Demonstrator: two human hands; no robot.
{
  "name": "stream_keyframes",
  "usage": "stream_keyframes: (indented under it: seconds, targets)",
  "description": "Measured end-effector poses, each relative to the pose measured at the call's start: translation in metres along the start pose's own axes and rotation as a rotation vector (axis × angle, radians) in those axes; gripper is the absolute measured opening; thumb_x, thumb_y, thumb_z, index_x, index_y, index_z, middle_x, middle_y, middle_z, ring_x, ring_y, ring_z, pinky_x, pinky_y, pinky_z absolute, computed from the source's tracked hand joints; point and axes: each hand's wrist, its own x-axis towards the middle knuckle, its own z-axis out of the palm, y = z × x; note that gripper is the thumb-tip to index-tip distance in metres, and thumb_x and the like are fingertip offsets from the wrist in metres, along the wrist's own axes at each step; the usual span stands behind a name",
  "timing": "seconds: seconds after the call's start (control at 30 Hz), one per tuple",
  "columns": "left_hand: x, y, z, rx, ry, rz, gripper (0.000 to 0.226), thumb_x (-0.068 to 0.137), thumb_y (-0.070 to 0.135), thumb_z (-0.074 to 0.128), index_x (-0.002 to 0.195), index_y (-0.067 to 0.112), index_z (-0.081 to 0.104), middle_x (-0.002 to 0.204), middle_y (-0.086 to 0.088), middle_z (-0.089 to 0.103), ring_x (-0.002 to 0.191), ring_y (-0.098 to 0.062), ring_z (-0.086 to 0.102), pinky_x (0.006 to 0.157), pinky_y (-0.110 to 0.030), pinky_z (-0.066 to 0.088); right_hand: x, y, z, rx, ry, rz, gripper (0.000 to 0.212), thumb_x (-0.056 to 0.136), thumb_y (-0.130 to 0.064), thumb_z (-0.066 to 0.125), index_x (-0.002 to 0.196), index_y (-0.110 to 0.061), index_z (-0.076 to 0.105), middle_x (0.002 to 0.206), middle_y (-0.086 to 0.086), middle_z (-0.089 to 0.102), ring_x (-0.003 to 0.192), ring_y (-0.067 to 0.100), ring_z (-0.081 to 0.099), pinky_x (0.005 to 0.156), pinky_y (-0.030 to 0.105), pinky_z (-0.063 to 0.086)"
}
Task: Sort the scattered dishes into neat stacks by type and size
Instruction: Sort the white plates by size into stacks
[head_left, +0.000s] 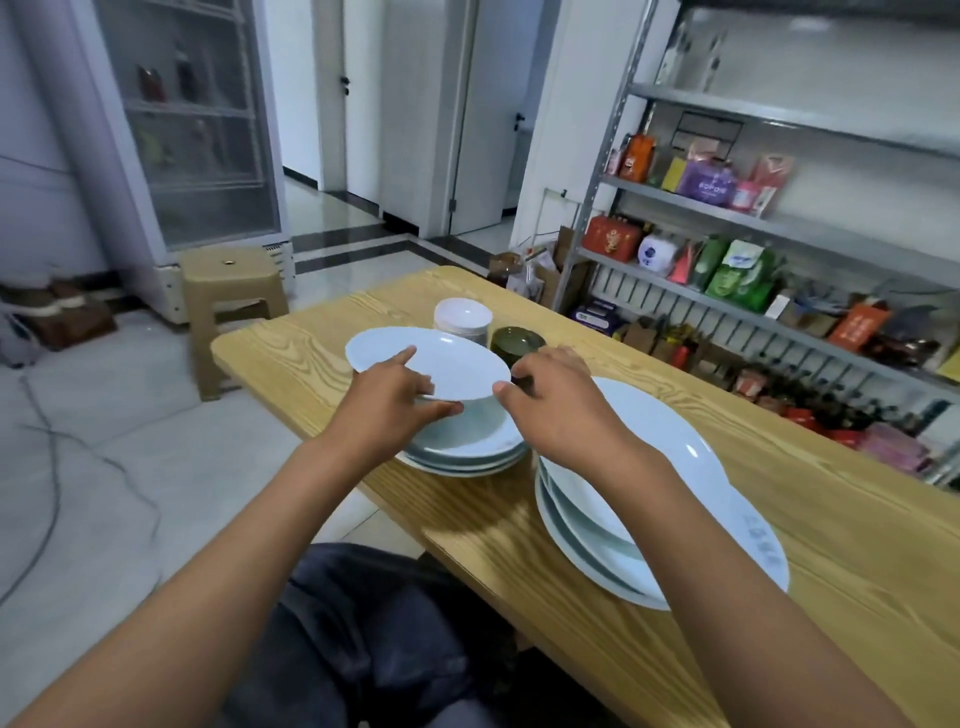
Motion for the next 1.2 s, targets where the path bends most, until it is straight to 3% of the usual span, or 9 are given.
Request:
stream_keyframes:
  seconds: [0.17,0.3,0.4,0.47,0.53,0.73,0.9,1.07,1.2]
  targets:
    - [0.005,-0.014,0.008,-0.023,-0.166,0.036,0.032,0.075,0.044,0.075,0.083,0.013,0.069,0.102,0.001,0.070,0.141,-0.010,0.027,0.103,-0.047,0.034,-0.005,0.000,0.007,-0.062,0.019,-0.049,0.043,0.096,-0.042,0.050,0.131,-0.018,0.054,0.143,0.006,0.045,0.146,0.026,0.015,0.119,0.039,0.014]
    - [0.006,-0.015,0.008,0.166,-0.290,-0.050,0.045,0.075,0.065,0.062,0.095,0.025,0.067,0.113,0.009,0.065,0.130,-0.013,0.040,0.109,-0.061,0.005,-0.010,0.007,0.006,-0.031,0.038,-0.057,0.039,0.095,-0.039,0.052,0.127,-0.018,0.056,0.136,0.003,0.049,0.146,0.025,0.017,0.118,0.040,0.017]
    - [0.006,-0.007,0.002,0.219,-0.340,-0.087,0.056,0.074,0.076,0.049,0.094,0.028,0.067,0.107,0.011,0.064,0.110,-0.013,0.048,0.107,-0.066,-0.003,-0.012,0.010,0.004,-0.024,0.074,-0.046,0.036,0.094,-0.039,0.053,0.123,-0.019,0.057,0.134,0.001,0.052,0.143,0.025,0.022,0.118,0.039,0.017]
    - [0.007,0.006,-0.003,0.292,-0.356,-0.070,0.052,0.082,0.070,0.045,0.100,0.026,0.067,0.111,0.010,0.064,0.122,-0.016,0.045,0.106,-0.068,-0.006,-0.013,0.010,0.001,-0.008,0.070,-0.026,0.035,0.095,-0.036,0.053,0.125,-0.018,0.055,0.136,0.001,0.051,0.142,0.024,0.023,0.116,0.036,0.017]
    - [0.006,0.024,-0.005,0.378,-0.360,-0.023,0.041,0.093,0.054,0.043,0.118,0.026,0.060,0.131,0.009,0.055,0.141,-0.013,0.025,0.103,-0.067,-0.013,-0.014,0.011,-0.002,-0.002,0.079,-0.026,0.036,0.095,-0.033,0.053,0.127,-0.016,0.054,0.138,0.003,0.049,0.143,0.025,0.022,0.115,0.035,0.018]
    - [-0.011,0.081,-0.004,0.427,-0.281,0.215,0.043,0.099,0.040,0.039,0.139,0.026,0.042,0.152,0.007,0.031,0.145,-0.013,0.008,0.112,-0.062,0.001,-0.025,0.022,-0.008,-0.058,0.118,-0.031,0.040,0.097,-0.030,0.050,0.135,-0.018,0.048,0.147,0.001,0.043,0.147,0.022,0.013,0.120,0.037,0.009]
    - [-0.038,0.124,0.001,0.189,-0.289,0.349,0.058,0.096,0.043,0.044,0.147,0.025,0.025,0.159,0.005,0.011,0.146,-0.014,0.000,0.117,-0.047,0.011,-0.047,0.037,-0.017,0.184,0.181,-0.003,0.039,0.095,-0.024,0.054,0.133,-0.023,0.049,0.145,-0.006,0.044,0.143,0.013,0.024,0.115,0.032,0.024]
    - [-0.057,0.157,0.007,0.240,-0.246,0.457,0.063,0.098,0.044,0.037,0.151,0.023,0.010,0.160,0.005,0.000,0.146,-0.013,-0.009,0.118,-0.043,0.007,-0.076,0.060,-0.031,0.271,0.342,0.084,0.035,0.096,-0.028,0.055,0.131,-0.026,0.051,0.137,-0.011,0.051,0.130,0.007,0.041,0.106,0.026,0.035]
    - [-0.061,0.179,0.022,0.233,-0.284,0.532,0.063,0.099,0.041,0.035,0.152,0.021,0.006,0.160,0.003,-0.005,0.145,-0.014,-0.012,0.118,-0.034,0.001,-0.109,0.082,-0.043,0.236,0.412,0.142,0.037,0.095,-0.027,0.056,0.131,-0.026,0.051,0.137,-0.011,0.050,0.131,0.005,0.040,0.109,0.027,0.034]
